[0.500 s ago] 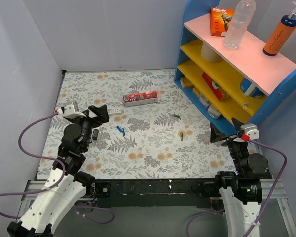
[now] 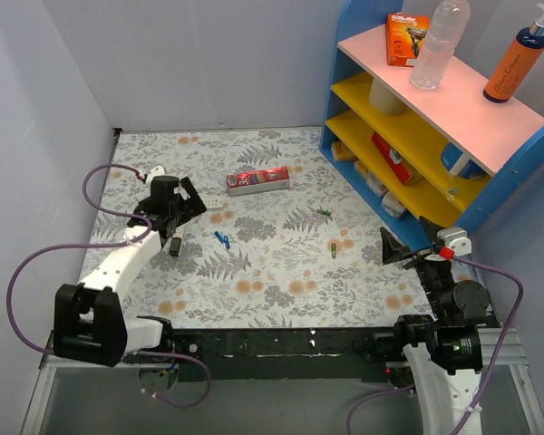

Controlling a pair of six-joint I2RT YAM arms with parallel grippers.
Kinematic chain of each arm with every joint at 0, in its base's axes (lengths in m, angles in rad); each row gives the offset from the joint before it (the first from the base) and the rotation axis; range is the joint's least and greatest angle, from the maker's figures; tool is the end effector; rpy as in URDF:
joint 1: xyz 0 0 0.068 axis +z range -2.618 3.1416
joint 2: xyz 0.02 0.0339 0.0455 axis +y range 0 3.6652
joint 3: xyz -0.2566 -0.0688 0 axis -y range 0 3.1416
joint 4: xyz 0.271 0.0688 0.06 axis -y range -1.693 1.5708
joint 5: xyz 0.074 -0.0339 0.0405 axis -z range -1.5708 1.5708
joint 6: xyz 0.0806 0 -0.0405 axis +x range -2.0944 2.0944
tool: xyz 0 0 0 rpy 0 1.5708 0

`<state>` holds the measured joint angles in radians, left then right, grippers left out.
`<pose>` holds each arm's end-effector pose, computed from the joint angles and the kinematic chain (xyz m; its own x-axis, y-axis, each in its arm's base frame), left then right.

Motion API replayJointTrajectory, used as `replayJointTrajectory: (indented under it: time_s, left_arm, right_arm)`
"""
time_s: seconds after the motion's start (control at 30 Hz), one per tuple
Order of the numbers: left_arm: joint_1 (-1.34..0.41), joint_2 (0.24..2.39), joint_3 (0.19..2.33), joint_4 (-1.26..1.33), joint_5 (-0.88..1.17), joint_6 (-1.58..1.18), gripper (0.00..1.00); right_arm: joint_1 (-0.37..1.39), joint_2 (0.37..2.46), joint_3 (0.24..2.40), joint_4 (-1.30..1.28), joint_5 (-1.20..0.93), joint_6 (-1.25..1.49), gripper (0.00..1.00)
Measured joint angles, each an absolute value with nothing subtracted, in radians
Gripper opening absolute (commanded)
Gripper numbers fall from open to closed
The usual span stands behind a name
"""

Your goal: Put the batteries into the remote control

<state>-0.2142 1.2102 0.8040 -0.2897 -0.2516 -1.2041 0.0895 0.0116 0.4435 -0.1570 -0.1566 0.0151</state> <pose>0.3158 -0.0482 0.2042 -0.2425 -0.8725 -0.4242 -0.5779 0.4811 -0.6592 0.1306 0.0243 0.3261 0.2667 0.0389 -0.9630 -0.2418 0.9699 -0.0278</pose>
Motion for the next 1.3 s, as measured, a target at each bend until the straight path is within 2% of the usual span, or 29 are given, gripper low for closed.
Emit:
replayJointTrajectory:
  time_s: [0.23,0.47,0.7,0.93,0.97,1.07,1.13,1.3]
  left_arm:
    - [-0.052,1.407,0.833,-0.359,-0.215,-1.206,0.98]
    - [-0.019,1.556,0.912,-0.363,-0.135,-1.171,0.98]
    - [-0.02,1.622,0.913,-0.375,-0.08,-1.14,0.83]
    - [-0.02,1.654,0.941,-0.382,-0.038,-1.115,0.61]
    - [-0.019,1.658,0.945,-0.384,-0.031,-1.111,0.54]
    - [-0.017,1.66,0.946,-0.387,-0.002,-1.106,0.44]
    - [-0.017,1.66,0.944,-0.39,0.025,-1.105,0.4]
    - [-0.028,1.64,0.929,-0.393,0.072,-1.099,0.23]
  right_arm:
    - [0.115,0.012,0.443,-0.157,-0.151,0.015,0.98]
    - [0.131,0.011,0.443,-0.157,-0.138,0.015,0.98]
    - [0.133,0.011,0.443,-0.157,-0.132,0.015,0.98]
    - [0.133,0.011,0.443,-0.158,-0.129,0.015,0.98]
    - [0.133,0.011,0.443,-0.158,-0.129,0.015,0.98]
    - [0.133,0.011,0.443,-0.158,-0.126,0.015,0.98]
    - [0.133,0.011,0.443,-0.158,-0.127,0.015,0.98]
    - [0.133,0.01,0.443,-0.158,-0.159,0.015,0.98]
